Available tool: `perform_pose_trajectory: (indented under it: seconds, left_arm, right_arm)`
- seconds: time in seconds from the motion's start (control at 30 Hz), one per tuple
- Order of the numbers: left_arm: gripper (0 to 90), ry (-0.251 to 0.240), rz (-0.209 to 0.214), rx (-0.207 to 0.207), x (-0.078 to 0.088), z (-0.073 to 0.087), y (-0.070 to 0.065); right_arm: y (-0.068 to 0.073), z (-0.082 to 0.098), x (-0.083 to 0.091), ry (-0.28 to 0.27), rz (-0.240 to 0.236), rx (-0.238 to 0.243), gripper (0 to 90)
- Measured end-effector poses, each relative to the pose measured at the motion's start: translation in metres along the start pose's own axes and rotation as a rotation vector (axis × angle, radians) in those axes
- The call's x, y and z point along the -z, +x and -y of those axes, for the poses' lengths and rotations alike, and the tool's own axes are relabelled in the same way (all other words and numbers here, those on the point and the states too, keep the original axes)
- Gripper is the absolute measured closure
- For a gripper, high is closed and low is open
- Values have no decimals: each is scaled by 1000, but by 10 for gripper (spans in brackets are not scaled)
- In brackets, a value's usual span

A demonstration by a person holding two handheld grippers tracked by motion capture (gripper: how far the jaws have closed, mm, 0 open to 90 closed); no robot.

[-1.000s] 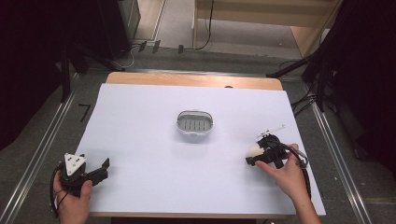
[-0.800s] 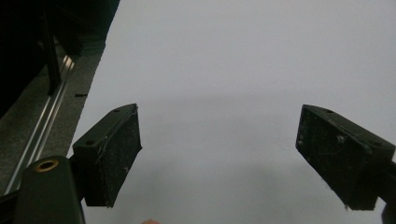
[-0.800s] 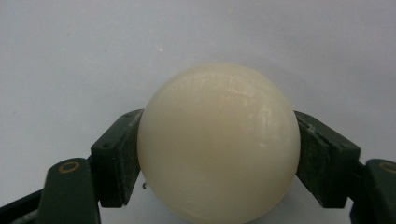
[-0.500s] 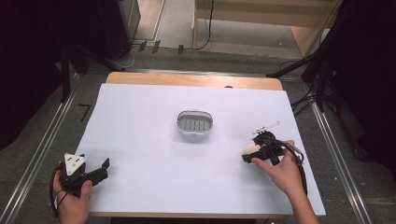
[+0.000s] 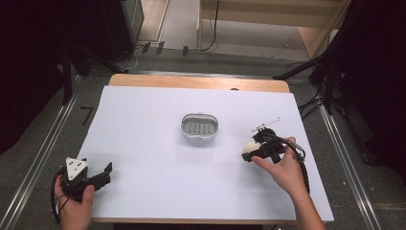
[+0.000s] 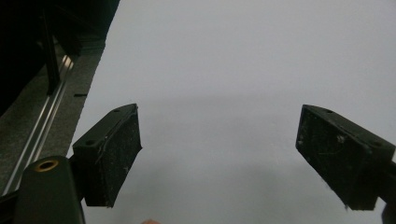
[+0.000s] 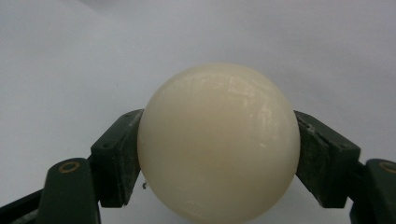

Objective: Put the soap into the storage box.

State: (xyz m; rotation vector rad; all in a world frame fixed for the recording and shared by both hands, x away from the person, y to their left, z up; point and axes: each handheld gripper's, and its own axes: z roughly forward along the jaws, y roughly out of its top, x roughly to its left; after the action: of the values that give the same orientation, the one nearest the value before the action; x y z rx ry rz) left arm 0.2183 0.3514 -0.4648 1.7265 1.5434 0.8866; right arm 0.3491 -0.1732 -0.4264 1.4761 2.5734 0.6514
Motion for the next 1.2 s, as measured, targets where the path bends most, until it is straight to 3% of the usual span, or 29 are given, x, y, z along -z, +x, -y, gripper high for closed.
perform_pose_trajectory:
  seconds: [0.63,1.2]
  left_arm:
    - [149,0,0,1,0,0,0]
    - [149,-5,4,3,1,0,0]
  right_arm:
    - [14,-17,-4,-3,-13,23,254]
    - [34,-41,-11,-9,-13,52,254]
